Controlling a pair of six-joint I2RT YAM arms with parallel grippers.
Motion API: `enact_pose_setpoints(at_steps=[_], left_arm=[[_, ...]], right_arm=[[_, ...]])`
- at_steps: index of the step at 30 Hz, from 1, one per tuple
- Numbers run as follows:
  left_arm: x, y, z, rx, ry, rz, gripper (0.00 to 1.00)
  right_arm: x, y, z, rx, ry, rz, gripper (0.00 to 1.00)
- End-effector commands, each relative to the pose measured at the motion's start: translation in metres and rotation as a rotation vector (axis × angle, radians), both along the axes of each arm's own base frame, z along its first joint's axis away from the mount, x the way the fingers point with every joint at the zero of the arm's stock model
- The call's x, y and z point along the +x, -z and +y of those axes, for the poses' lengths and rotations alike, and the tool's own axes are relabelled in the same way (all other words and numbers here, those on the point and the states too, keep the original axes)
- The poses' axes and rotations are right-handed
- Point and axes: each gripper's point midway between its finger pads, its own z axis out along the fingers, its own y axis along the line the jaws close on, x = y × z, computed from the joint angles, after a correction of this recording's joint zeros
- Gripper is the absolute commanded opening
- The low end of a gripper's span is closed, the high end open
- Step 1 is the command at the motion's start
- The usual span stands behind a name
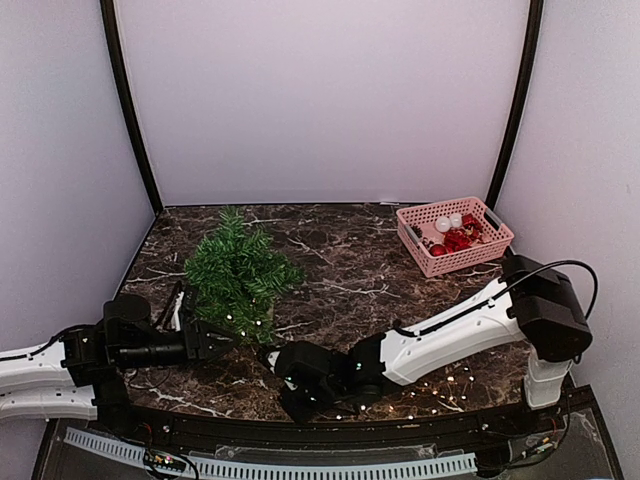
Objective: Decorate the small christmas tree
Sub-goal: Wrap the side of the string light in the gap of the branches.
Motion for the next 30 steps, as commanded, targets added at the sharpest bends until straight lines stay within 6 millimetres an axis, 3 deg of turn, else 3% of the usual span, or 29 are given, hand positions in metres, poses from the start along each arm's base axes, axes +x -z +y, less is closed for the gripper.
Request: enact_pose_setpoints(at_steps=[1, 8, 19, 21, 27, 30], left_arm=[[0.007, -0.004, -0.010, -0.060, -0.027, 0.000, 0.51], [0.013, 0.003, -0.010, -0.067, -0.064, 0.023, 0.49], [0.016, 0.010, -0.014, -0.063, -0.071, 0.043, 0.37], [0.016, 0.008, -0.016, -0.065, -0.066, 0.040, 0.33], [0.017, 0.014, -0.011, -0.055, -0.094, 0.052, 0.01], [0.017, 0.018, -0.007, -0.062, -0.111, 0.063, 0.00]], right_arm=[[-0.002, -0.039, 0.020, 0.141, -0.033, -0.041, 0.00], [-0.012, -0.047, 0.027, 0.193, -0.092, -0.038, 0.00], [-0.020, -0.056, 0.030, 0.234, -0.140, -0.040, 0.00], [-0.021, -0.055, 0.031, 0.232, -0.144, -0.040, 0.00], [-0.017, -0.051, 0.016, 0.218, -0.096, -0.036, 0.00], [-0.017, -0.052, 0.003, 0.234, -0.076, -0.026, 0.29]])
